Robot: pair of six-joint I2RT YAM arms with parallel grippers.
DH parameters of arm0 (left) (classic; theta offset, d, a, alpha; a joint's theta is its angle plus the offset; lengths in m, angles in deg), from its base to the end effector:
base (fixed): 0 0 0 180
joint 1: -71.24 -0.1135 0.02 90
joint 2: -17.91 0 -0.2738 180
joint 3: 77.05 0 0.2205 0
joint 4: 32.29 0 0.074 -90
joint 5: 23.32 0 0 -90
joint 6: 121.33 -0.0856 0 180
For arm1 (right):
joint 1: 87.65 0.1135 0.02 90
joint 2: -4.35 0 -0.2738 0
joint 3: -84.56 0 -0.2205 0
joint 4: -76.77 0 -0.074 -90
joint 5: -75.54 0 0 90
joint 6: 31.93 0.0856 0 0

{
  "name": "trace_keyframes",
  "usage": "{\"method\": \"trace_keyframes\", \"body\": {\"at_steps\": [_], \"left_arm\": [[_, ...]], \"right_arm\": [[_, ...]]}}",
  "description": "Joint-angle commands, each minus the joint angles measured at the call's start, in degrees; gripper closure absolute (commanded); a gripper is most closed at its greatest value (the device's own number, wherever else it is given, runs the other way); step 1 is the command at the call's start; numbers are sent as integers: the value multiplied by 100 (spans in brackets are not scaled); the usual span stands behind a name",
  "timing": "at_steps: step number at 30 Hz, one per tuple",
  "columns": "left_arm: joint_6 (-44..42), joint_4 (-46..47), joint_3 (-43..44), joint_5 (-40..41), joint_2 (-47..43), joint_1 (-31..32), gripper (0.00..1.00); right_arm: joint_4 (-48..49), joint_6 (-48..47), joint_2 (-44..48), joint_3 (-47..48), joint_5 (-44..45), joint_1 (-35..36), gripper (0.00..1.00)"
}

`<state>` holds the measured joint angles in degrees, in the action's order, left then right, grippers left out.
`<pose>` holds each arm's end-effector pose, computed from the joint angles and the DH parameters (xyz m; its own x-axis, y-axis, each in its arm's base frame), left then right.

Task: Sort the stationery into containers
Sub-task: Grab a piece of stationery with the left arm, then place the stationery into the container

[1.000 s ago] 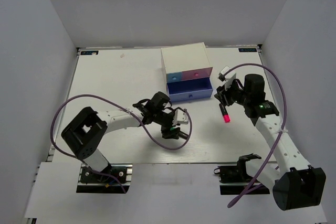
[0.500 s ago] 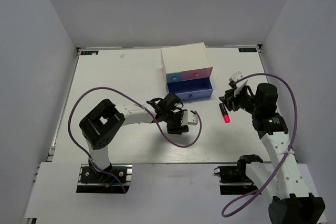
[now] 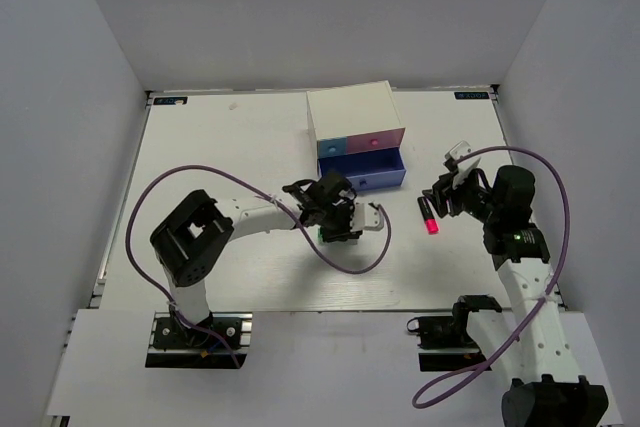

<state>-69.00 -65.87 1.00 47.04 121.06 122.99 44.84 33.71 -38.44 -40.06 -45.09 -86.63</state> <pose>0.2017 -0.3024 0.1545 0.0995 0.8035 -0.5869 0.9943 -0.0571 0.0904 0.1728 0.0467 0.2987 -0.0971 -0.3567 -0.9292 -0.5884 0.7735 -0.2355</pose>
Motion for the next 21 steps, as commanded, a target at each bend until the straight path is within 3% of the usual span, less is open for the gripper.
{"method": "trace_keyframes", "body": {"at_steps": [1,10,21], "left_arm": [[49,-191,733,205,-305,-59,73],[-3,159,1700,575,-252,-112,78],[-442,758,2642,1146,609,-490,79]], "right_arm": [[234,19,191,-83,75,-223,41],[182,-25,280,-162,-144,-435,41],[111,-87,464,-189,-408,-681,41]]}}
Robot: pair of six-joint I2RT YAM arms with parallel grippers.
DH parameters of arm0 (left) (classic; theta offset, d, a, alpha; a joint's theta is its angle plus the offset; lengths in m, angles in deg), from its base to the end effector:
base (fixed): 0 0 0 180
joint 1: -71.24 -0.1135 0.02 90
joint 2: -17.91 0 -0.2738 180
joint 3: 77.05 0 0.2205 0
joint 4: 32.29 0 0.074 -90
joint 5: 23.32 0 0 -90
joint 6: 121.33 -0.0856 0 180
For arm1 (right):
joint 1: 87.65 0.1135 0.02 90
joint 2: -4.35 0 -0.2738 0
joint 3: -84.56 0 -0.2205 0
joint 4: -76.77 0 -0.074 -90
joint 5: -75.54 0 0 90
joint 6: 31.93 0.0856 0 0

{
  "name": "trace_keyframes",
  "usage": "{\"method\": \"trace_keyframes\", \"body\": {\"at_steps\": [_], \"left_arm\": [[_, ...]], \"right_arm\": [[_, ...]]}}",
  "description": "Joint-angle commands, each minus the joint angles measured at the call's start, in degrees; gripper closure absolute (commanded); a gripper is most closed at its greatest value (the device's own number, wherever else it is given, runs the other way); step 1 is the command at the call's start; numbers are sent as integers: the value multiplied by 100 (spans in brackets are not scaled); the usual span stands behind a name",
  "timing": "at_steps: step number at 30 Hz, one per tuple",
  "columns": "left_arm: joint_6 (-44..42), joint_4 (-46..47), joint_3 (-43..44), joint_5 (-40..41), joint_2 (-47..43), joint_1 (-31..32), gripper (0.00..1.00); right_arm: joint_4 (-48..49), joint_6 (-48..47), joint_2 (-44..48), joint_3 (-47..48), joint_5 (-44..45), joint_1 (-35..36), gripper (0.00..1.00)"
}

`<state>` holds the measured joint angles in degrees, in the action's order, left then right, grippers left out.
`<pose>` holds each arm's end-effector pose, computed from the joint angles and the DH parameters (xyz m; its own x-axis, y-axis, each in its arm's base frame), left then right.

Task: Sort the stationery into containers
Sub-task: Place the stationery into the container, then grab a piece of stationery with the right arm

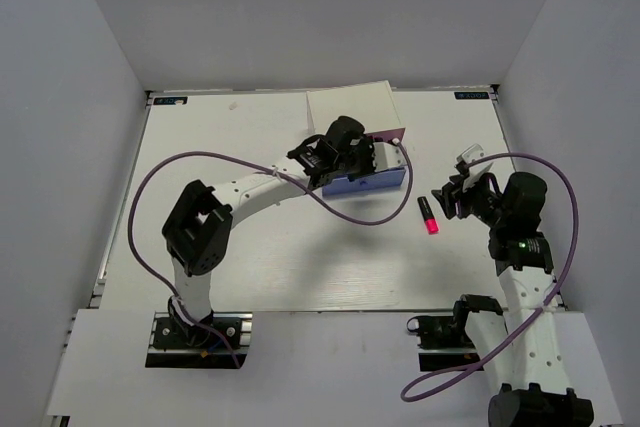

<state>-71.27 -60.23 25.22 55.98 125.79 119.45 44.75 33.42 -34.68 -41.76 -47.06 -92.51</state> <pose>0.2915 -0.3500 0.2651 0.2542 0.6623 -0.7049 0.8772 0.1491 0.4564 0.1634 0.0324 0.2981 -0.0864 -0.3453 -0.9345 -0.5249 0.8131 -0.2519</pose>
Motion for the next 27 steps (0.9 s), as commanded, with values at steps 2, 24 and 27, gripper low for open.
{"method": "trace_keyframes", "body": {"at_steps": [2,24,27], "left_arm": [[-268,247,220,375,251,-136,76],[2150,1734,-1238,1193,-1425,-92,24],[3295,1040,-1370,1693,-2093,-144,24]], "right_arm": [[102,-58,106,-18,-255,-120,41],[-758,-568,-859,227,-221,-349,34],[-987,-708,-1449,333,-45,-340,34]]}}
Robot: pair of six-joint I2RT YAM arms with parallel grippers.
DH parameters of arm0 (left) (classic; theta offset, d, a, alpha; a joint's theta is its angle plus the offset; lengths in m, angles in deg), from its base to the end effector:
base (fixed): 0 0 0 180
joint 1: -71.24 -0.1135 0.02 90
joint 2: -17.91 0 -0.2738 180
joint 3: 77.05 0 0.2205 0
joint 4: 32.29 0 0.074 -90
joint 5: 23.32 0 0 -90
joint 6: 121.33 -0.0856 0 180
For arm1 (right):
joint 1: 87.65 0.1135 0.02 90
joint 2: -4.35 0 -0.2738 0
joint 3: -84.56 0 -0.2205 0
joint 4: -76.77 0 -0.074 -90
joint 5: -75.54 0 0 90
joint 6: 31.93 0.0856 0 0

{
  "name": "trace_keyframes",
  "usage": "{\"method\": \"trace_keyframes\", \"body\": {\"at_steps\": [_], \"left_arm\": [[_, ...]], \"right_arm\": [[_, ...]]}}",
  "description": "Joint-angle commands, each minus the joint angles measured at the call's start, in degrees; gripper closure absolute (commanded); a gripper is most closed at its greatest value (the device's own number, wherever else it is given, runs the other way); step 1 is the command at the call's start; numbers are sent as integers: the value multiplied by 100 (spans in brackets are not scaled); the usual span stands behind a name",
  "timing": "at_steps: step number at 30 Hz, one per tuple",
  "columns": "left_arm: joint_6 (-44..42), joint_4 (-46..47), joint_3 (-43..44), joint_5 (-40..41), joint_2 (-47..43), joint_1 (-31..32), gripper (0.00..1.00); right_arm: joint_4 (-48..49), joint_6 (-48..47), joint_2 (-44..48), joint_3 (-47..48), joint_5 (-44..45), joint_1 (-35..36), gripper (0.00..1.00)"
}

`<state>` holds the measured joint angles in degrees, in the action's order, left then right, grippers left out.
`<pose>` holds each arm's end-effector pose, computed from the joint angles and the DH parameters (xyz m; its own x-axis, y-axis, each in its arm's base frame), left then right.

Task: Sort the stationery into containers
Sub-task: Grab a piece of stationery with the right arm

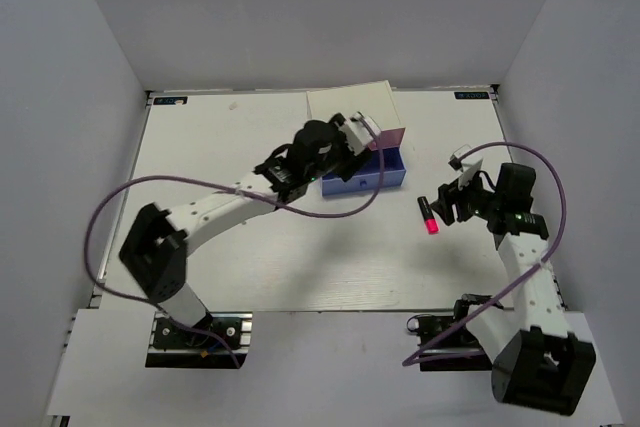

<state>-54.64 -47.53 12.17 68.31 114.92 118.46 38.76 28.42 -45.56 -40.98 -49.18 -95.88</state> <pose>0.2862 -0.3057 0.2929 0.0393 0.5400 -0.8408 0.7626 0.5275 0.3744 0.1890 0.0219 0.2609 -0.2998 -0.3675 -0.8804 -0.5764 0.8051 -0.1398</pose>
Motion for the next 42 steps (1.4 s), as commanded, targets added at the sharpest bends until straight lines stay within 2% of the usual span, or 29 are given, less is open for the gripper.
{"method": "trace_keyframes", "body": {"at_steps": [1,7,10,14,17,25,33,35,36,40,42], "left_arm": [[1837,-501,-274,600,-1165,-46,24],[2752,-838,-1549,1286,-2589,-46,17],[2962,-838,-1972,1524,-3212,-46,13],[2841,-593,-2446,1972,-3819,-99,11],[2771,-486,-2798,2131,-4014,-99,11],[2876,-416,-3071,2184,-4488,-99,8],[2876,-196,-3212,2132,-4771,-99,6],[2876,-196,-3264,2070,-4709,-99,6],[2876,-196,-3265,2070,-4709,-99,6],[2929,-126,-3326,2070,-4586,-99,6],[2929,-74,-3326,2070,-4533,-99,6]], "right_arm": [[-380,-208,-466,254,202,5,34],[-187,-173,-1678,377,641,181,34],[50,-15,-2179,413,983,357,32],[454,275,-2558,421,1380,647,31],[578,407,-2848,544,1661,988,31],[1052,601,-3376,624,2496,1297,31],[1036,636,-3622,649,2567,1341,32],[913,645,-3771,694,2444,1342,35],[912,636,-3806,711,2435,1324,42],[921,609,-3886,677,2452,1341,56],[912,548,-3895,615,2461,1333,57]]}}
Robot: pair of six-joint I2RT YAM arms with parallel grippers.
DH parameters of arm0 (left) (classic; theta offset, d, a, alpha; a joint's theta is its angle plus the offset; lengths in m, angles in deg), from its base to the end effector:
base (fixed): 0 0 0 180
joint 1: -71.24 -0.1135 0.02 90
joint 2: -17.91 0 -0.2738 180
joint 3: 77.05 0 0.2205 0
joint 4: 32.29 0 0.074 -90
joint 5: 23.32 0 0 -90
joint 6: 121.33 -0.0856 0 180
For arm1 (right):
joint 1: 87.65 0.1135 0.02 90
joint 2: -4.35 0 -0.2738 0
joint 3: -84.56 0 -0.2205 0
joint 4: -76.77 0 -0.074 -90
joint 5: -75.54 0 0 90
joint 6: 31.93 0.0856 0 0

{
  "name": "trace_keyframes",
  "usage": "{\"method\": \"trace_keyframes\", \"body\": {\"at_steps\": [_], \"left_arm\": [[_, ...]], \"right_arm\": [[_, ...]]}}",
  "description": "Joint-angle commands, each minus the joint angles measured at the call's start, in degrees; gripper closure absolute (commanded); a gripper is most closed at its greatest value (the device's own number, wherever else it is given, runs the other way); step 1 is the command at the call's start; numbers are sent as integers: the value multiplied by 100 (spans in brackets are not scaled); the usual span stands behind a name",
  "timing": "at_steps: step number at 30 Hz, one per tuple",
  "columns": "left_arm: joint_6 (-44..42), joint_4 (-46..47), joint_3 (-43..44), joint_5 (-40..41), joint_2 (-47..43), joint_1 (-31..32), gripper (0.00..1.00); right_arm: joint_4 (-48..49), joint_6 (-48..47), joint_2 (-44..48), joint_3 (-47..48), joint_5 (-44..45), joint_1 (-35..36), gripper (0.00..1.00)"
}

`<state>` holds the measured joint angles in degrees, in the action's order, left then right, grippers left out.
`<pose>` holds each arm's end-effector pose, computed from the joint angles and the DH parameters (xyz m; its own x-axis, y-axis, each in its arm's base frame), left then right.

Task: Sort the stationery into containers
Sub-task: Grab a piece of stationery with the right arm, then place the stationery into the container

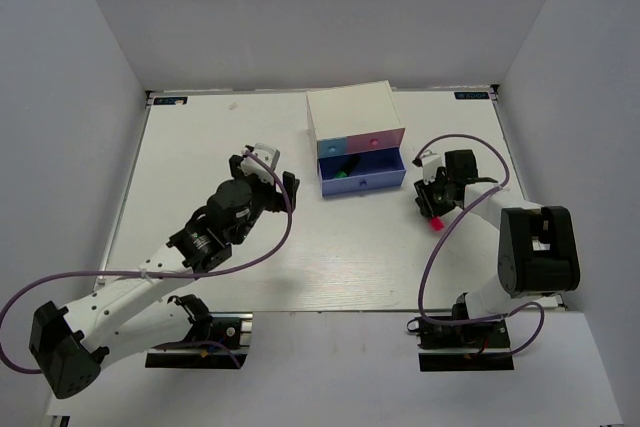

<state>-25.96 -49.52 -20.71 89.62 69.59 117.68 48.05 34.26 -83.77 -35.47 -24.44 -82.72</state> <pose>0.1752 -0.1358 0.3130 -0.1872 0.0718 -0.9797 0.3894 0.9211 -0.0069 0.2896 0.0399 0.1506 -0.6911 -0.4587 -0.5586 -0.5006 0.8612 -0.0879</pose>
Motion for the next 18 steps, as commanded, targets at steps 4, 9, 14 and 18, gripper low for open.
{"method": "trace_keyframes", "body": {"at_steps": [4,9,14,18], "left_arm": [[61,126,-92,-114,0,-20,6],[61,231,-144,-114,-106,-20,6],[61,345,-197,-114,-219,-20,6],[8,398,-250,-114,-220,-20,6]], "right_arm": [[-332,-202,101,125,-92,17,76],[-825,-912,1485,266,-1028,34,83],[-1265,-2266,2499,442,-1927,253,86],[-1256,-3190,2589,634,-2298,509,86]]}}
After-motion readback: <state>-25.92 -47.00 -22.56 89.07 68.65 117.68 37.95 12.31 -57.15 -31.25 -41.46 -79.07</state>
